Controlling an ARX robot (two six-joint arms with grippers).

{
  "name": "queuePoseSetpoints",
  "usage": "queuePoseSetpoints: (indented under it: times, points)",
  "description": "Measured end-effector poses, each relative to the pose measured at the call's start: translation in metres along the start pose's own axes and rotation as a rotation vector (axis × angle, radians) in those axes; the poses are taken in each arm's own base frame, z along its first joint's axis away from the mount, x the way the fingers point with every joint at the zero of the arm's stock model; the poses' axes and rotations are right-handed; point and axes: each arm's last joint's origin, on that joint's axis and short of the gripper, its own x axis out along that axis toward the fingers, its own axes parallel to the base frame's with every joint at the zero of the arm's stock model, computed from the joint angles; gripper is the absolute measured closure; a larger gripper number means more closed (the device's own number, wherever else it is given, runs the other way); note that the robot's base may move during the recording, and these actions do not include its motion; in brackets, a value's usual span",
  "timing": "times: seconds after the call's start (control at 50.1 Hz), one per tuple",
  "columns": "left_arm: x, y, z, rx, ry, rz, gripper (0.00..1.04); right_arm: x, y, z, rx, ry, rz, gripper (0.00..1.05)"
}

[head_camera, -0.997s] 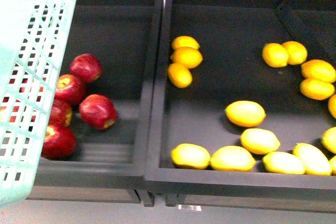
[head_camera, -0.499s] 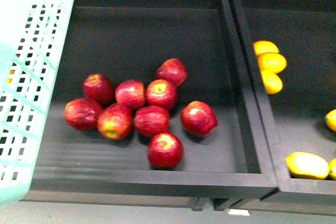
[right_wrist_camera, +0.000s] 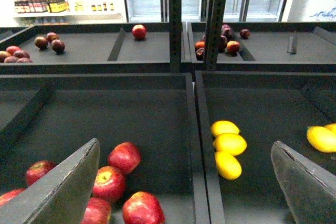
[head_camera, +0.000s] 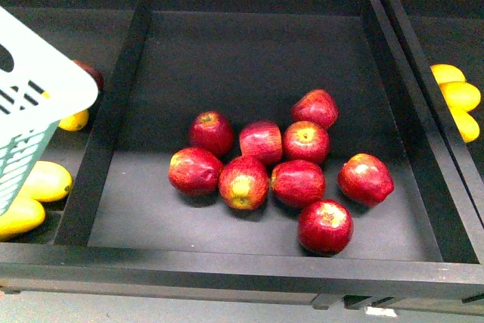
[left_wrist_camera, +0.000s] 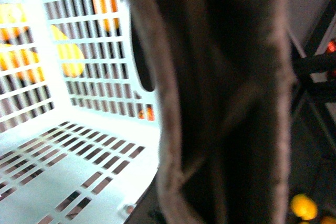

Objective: Pick lemon and mango into basket

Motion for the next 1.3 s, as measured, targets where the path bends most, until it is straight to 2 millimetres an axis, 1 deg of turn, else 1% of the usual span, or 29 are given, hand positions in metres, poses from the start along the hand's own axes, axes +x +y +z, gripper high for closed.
queuePoseSetpoints:
  times: [0.08,0.12,0.259,0.339,0.439,0.479,0.578,0.618,0.698,0.798,0.937,0.997,1.097,1.296]
  points:
    - [0.009,-0.011,-0.004,0.076,0.002,0.006,1.0,0.0,0.0,0.0,0.0,0.0,0.0,0.09]
    - [0.013,-0.019,-0.004,0.104,-0.006,-0.008,1.0,0.0,0.0,0.0,0.0,0.0,-0.001,0.09]
    - [0.03,-0.062,-0.01,0.185,0.041,-0.132,1.0,0.0,0.0,0.0,0.0,0.0,-0.001,0.09]
    - [0.05,-0.091,-0.023,0.245,0.107,-0.204,1.0,0.0,0.0,0.0,0.0,0.0,-0.001,0.09]
    - [0.075,-0.117,-0.041,0.278,0.18,-0.253,1.0,0.0,0.0,0.0,0.0,0.0,-0.001,0.09]
    - [0.085,-0.126,-0.05,0.288,0.204,-0.261,1.0,0.0,0.0,0.0,0.0,0.0,-0.002,0.09]
    - [0.096,-0.138,-0.063,0.31,0.236,-0.28,1.0,0.0,0.0,0.0,0.0,0.0,-0.001,0.09]
    - [0.099,-0.146,-0.069,0.32,0.256,-0.306,1.0,0.0,0.0,0.0,0.0,0.0,-0.001,0.09]
    - [0.102,-0.158,-0.08,0.326,0.292,-0.343,1.0,0.0,0.0,0.0,0.0,0.0,-0.001,0.09]
    - [0.099,-0.171,-0.097,0.338,0.339,-0.384,1.0,0.0,0.0,0.0,0.0,0.0,-0.001,0.09]
    - [0.082,-0.188,-0.129,0.327,0.434,-0.495,1.0,0.0,0.0,0.0,0.0,0.0,-0.002,0.09]
    - [0.075,-0.193,-0.139,0.305,0.461,-0.545,1.0,0.0,0.0,0.0,0.0,0.0,-0.002,0.09]
    - [0.071,-0.196,-0.147,0.305,0.467,-0.584,1.0,0.0,0.0,0.0,0.0,0.0,-0.001,0.09]
    - [0.069,-0.193,-0.157,0.314,0.492,-0.579,1.0,0.0,0.0,0.0,0.0,0.0,-0.002,0.09]
